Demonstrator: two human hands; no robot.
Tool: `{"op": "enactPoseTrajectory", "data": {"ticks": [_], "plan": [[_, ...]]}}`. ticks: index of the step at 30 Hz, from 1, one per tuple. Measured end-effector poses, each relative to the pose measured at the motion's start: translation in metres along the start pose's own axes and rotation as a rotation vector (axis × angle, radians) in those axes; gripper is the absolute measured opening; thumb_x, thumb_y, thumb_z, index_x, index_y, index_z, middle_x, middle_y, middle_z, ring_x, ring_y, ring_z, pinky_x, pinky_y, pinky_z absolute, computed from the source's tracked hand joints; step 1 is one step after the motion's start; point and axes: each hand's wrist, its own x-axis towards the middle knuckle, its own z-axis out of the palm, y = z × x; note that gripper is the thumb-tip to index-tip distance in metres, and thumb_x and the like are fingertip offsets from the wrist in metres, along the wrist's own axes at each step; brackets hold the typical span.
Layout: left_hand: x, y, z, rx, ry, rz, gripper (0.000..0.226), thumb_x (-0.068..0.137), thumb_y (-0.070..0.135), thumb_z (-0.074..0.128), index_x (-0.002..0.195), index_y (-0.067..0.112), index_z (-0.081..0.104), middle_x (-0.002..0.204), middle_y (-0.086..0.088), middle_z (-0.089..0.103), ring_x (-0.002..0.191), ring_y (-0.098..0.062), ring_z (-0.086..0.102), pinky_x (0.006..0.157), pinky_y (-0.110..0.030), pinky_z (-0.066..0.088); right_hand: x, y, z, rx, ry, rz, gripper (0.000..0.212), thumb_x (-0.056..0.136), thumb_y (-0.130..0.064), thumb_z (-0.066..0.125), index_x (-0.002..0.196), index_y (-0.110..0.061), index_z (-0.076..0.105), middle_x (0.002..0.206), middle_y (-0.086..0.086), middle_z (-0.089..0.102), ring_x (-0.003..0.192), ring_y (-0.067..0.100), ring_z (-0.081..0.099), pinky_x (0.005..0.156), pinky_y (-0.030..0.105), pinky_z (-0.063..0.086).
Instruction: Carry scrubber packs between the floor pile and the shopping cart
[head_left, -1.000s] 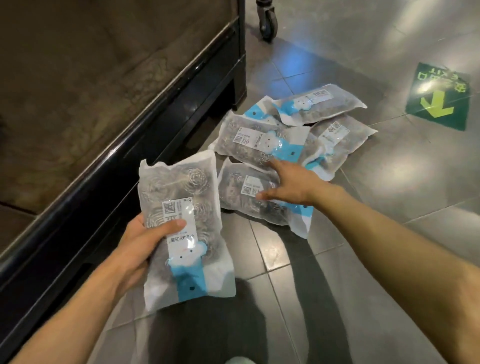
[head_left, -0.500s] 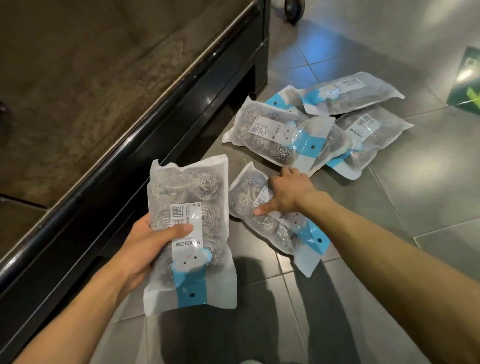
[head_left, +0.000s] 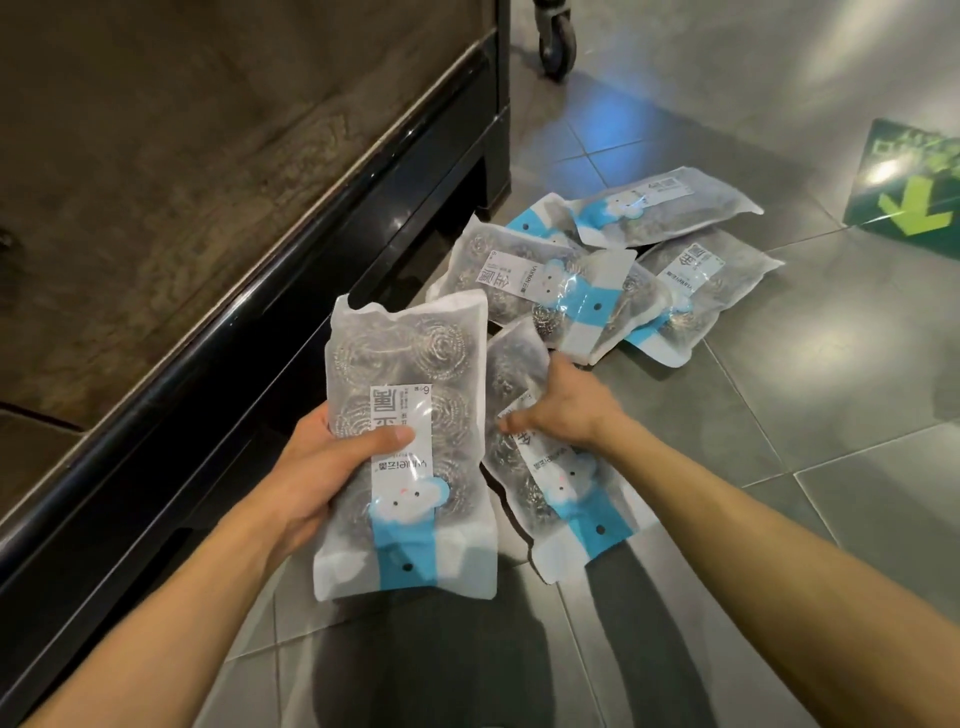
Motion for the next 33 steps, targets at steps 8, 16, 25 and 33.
{"op": "enactPoseTrajectory", "data": {"ticks": [8, 16, 25, 33], "plan": [[-0.001, 0.058, 0.044, 0.063, -0.05, 0.12, 0.042, 0.077, 0.001, 0.082, 0.116, 0.009, 0.068, 0.104, -0.01, 0.08, 0.096, -0.03, 0.077, 0.085, -0.045, 0.061, -0.047, 0.023, -0.089, 0.59, 0.261, -0.178, 0.057, 0.062, -0.035, 0.094, 0.113, -0.023, 0.071, 0.1, -0.006, 0.08, 0.095, 0.016, 0.076, 0.094, 0.046, 0.059], [-0.083, 0.205, 0.107, 0.004, -0.148, 0.26, 0.041, 0.076, -0.001, 0.079, 0.116, 0.009, 0.07, 0.103, -0.011, 0.08, 0.092, -0.029, 0.078, 0.073, -0.036, 0.065, -0.177, -0.002, -0.233, 0.904, 0.42, -0.169, 0.045, 0.074, -0.011, 0.087, 0.116, -0.014, 0.071, 0.102, 0.004, 0.08, 0.094, 0.022, 0.077, 0.081, 0.039, 0.061], [-0.327, 0.521, 0.139, 0.047, -0.222, 0.365, 0.03, 0.078, -0.005, 0.079, 0.105, 0.006, 0.072, 0.097, -0.012, 0.08, 0.085, -0.028, 0.077, 0.074, -0.04, 0.064, -0.443, -0.18, -0.524, 0.948, 0.474, -0.199, 0.042, 0.074, -0.008, 0.083, 0.114, -0.007, 0.071, 0.093, 0.006, 0.081, 0.078, 0.018, 0.078, 0.06, 0.026, 0.059], [-0.538, 0.734, 0.134, 0.109, -0.247, 0.53, 0.031, 0.078, -0.001, 0.081, 0.107, 0.003, 0.074, 0.097, -0.014, 0.08, 0.084, -0.029, 0.077, 0.072, -0.038, 0.065, -0.639, -0.318, -0.69, 0.994, 0.51, -0.352, 0.034, 0.071, -0.008, 0.082, 0.102, -0.014, 0.071, 0.086, 0.003, 0.08, 0.074, 0.015, 0.076, 0.06, 0.025, 0.059]]}}
